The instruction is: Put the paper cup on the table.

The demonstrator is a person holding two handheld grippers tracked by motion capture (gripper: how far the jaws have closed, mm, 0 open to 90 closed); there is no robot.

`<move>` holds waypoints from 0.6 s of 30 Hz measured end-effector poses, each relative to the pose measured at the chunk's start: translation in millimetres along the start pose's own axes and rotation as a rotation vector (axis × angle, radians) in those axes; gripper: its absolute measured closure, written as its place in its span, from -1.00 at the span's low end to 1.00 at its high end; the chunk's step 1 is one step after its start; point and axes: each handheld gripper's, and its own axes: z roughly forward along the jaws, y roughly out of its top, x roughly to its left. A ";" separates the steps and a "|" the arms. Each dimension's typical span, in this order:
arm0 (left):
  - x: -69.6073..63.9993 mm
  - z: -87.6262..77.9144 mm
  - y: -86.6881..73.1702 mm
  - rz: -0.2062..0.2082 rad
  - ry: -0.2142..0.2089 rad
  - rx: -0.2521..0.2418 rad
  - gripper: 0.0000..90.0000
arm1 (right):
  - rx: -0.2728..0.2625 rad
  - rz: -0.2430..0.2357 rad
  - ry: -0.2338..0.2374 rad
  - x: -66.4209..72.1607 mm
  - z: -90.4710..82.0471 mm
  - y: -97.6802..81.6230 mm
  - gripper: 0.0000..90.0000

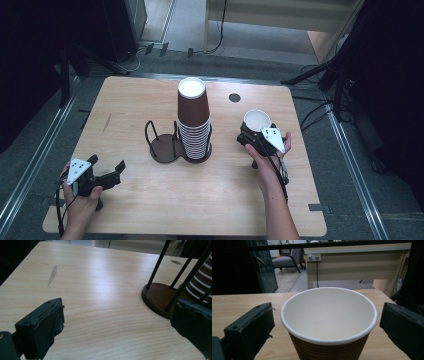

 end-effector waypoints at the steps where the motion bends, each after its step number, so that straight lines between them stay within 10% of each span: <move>1: 0.0 0.0 0.0 0.002 0.000 0.001 -1.00 | -0.002 0.002 0.006 -0.4 -1.6 0.3 -1.00; 18: -0.6 0.3 -0.3 0.006 0.004 0.004 -1.00 | -0.032 0.010 0.035 -16.0 -28.0 -0.6 -1.00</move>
